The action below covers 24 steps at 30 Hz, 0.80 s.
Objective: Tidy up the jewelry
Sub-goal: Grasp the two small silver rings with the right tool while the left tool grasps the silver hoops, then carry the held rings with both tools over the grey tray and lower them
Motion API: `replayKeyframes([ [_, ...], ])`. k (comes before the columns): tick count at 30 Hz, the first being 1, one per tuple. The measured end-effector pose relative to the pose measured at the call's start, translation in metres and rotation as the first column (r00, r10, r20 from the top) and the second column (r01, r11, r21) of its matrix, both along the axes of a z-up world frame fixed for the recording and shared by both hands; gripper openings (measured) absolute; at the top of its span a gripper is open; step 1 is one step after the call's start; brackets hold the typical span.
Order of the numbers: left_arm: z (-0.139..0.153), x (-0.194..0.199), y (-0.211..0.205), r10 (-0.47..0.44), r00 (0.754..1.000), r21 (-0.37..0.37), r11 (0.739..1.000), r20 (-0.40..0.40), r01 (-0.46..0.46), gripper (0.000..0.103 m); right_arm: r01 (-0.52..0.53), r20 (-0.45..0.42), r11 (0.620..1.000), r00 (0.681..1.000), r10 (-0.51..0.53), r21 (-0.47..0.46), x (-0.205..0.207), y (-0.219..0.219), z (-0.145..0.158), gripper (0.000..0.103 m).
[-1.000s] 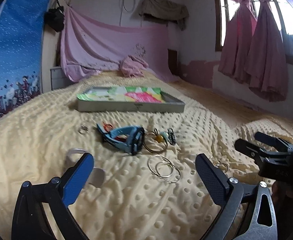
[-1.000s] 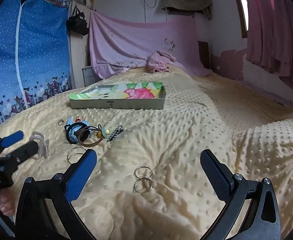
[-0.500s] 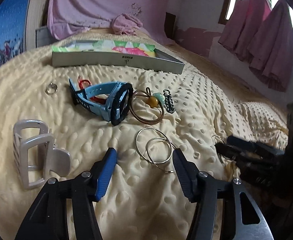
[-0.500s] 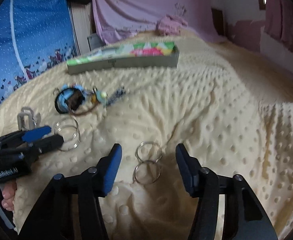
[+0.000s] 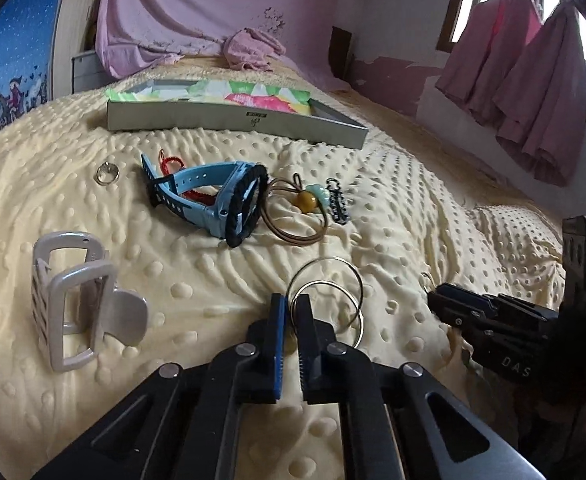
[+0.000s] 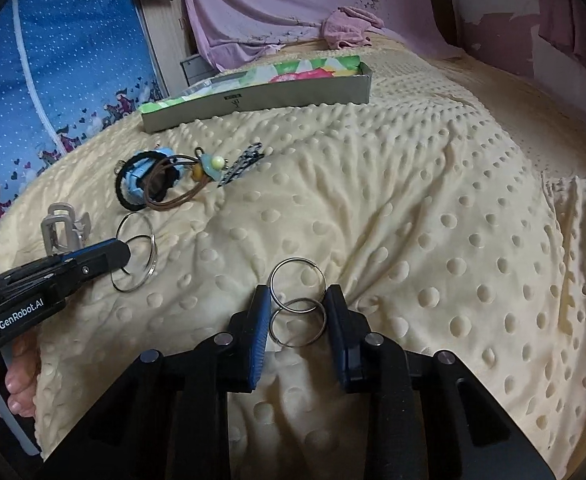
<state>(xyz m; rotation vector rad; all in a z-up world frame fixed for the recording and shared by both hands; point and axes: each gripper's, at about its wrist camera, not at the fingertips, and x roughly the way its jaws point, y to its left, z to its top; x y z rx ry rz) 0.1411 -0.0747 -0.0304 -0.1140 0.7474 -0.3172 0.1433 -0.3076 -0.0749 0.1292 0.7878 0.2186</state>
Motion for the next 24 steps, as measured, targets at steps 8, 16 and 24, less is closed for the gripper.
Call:
replayKeyframes([
  [8,0.025,-0.011,0.003,-0.013,0.999,0.029,1.000,0.048,0.011,0.004,-0.031,0.100,0.999,0.995,0.028,0.028,-0.018,0.002,0.017,0.025],
  [16,0.058,0.001,0.006,-0.060,0.996,-0.015,0.998,0.071,0.061,0.004,-0.053,0.160,0.996,0.986,0.041,0.069,-0.015,0.002,0.039,0.025],
  [24,0.090,0.057,0.024,-0.037,0.996,-0.043,0.998,0.087,0.041,0.004,-0.078,0.217,0.993,0.975,0.057,0.088,0.026,0.007,0.072,0.025],
])
